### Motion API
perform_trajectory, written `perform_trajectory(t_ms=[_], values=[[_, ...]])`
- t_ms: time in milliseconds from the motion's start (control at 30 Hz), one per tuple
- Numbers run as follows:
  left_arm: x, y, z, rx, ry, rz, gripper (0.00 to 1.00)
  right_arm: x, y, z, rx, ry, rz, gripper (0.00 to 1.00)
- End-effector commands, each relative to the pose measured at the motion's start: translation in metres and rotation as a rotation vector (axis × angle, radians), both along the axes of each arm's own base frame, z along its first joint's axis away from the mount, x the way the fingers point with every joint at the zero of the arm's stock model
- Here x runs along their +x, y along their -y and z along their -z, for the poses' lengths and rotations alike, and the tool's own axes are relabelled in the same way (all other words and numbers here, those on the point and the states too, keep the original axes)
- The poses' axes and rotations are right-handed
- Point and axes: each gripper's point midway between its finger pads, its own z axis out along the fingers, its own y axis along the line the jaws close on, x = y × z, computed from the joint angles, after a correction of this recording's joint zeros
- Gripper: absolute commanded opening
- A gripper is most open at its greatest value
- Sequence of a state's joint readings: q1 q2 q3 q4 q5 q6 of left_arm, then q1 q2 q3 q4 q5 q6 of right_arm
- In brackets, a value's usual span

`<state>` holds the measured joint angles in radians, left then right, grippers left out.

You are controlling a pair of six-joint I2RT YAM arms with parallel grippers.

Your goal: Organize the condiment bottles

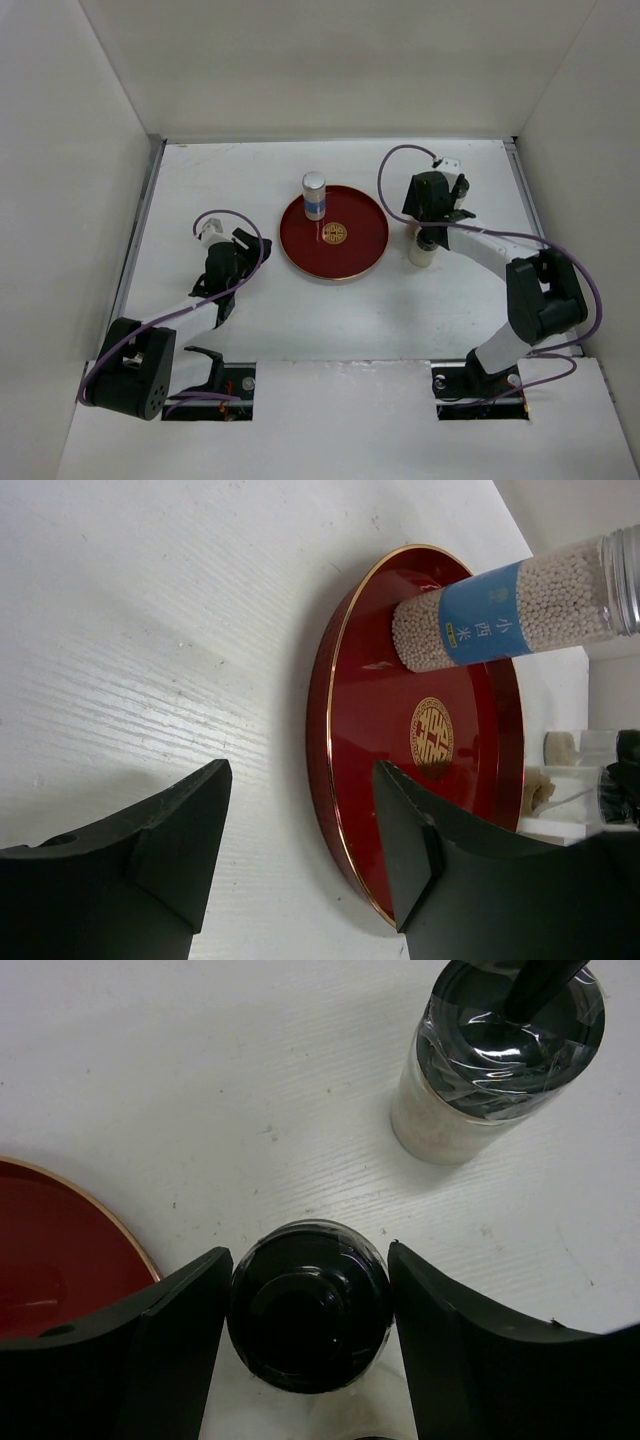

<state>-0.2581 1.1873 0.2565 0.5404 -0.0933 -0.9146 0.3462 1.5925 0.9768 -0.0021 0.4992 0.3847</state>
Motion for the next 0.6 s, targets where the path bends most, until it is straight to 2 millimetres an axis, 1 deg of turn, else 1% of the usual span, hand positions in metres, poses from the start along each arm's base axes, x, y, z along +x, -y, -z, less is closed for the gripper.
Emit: perform_trajectory(t_ms=[0, 33, 67, 100, 200, 267, 333, 400, 500, 567], values=[[0.007, 0.003, -0.015, -0.027, 0.058, 0.006, 0.56, 0.021, -0.005, -0.039, 0.033, 0.097, -0.001, 0.73], [0.006, 0.003, -0.016, -0.028, 0.061, 0.007, 0.56, 0.023, -0.006, -0.041, 0.028, 0.099, -0.004, 0.78], [0.006, 0.003, -0.018, -0.031, 0.068, 0.007, 0.56, 0.024, -0.006, -0.04, 0.02, 0.088, -0.011, 0.86], [0.006, 0.002, -0.02, -0.029, 0.074, 0.004, 0.56, 0.023, -0.006, -0.036, 0.01, 0.07, -0.013, 0.92], [0.006, 0.0, -0.02, -0.03, 0.073, -0.002, 0.56, 0.019, -0.005, -0.018, -0.011, 0.009, -0.015, 0.93], [0.005, 0.001, -0.02, -0.032, 0.074, 0.003, 0.56, 0.013, -0.002, -0.006, -0.027, -0.022, -0.01, 0.93], [0.005, 0.003, -0.019, -0.029, 0.07, 0.005, 0.56, 0.006, 0.002, 0.001, -0.024, -0.037, 0.0, 0.92], [0.005, 0.004, -0.014, -0.03, 0.054, 0.011, 0.56, 0.002, 0.006, 0.001, -0.022, -0.037, 0.011, 0.92], [0.006, 0.007, -0.015, -0.036, 0.056, 0.017, 0.56, -0.001, 0.012, -0.003, -0.033, -0.027, 0.029, 0.91], [0.006, 0.007, -0.015, -0.036, 0.058, 0.017, 0.56, -0.001, 0.01, -0.002, -0.03, -0.031, 0.023, 0.87]])
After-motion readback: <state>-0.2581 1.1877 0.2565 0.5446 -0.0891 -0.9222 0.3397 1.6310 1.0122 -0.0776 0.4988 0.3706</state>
